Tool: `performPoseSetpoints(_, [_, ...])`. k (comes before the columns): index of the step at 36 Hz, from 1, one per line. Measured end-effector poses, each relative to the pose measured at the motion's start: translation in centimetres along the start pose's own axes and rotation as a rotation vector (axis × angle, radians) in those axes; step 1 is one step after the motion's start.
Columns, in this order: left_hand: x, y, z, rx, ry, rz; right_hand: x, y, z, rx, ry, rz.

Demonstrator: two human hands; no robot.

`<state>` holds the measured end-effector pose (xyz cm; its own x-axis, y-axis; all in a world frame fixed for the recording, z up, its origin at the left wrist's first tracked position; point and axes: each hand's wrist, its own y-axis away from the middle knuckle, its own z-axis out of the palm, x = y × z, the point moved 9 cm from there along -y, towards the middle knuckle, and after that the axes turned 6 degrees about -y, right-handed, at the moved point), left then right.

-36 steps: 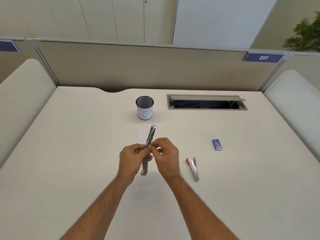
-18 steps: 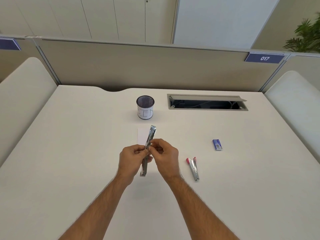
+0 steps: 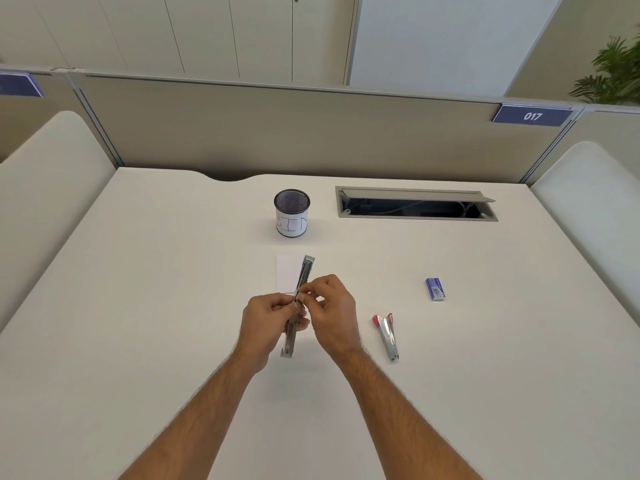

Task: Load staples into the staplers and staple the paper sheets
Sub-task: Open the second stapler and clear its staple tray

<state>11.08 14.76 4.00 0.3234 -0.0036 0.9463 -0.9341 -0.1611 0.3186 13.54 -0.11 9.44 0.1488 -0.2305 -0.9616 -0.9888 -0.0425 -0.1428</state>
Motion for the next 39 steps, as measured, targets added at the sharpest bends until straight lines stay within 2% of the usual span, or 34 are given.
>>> performPoseSetpoints(7, [-0.3,-0.2,-0.1,0.013,-0.005,-0.014,-0.2,0.2,0.2,-0.004,0.117,-0.105])
performPoseSetpoints(10, [-0.6,-0.2,-0.3,0.013,-0.003,-0.033,-0.1,0.0,-0.3,0.042,0.098,-0.124])
performPoseSetpoints(17, [-1.4,-0.2,-0.5,-0.016,-0.011,-0.072,3.4,-0.2,-1.7,0.192,-0.402,0.253])
performPoseSetpoints(23, [-1.8,0.3,-0.2,-0.074,-0.034,-0.086,5.8,0.4,0.3,0.097,-0.740,0.567])
performPoseSetpoints(26, [-2.2,0.8,0.2,-0.107,-0.042,-0.093,6.9,1.0,1.1,0.040,-0.698,0.654])
performPoseSetpoints(32, [-3.2,1.2,0.5,-0.153,-0.071,-0.111,7.5,1.4,1.5,-0.041,-0.434,0.637])
performPoseSetpoints(35, [-2.8,1.2,0.0,-0.089,-0.325,0.011,7.5,1.4,1.4,-0.056,-0.352,0.637])
performPoseSetpoints(37, [-1.2,1.5,-0.1,-0.050,-0.533,0.198,7.6,1.4,1.3,-0.068,-0.299,0.631])
performPoseSetpoints(39, [0.1,2.1,0.6,-0.093,-0.671,0.387,7.8,1.5,1.4,-0.071,-0.269,0.634])
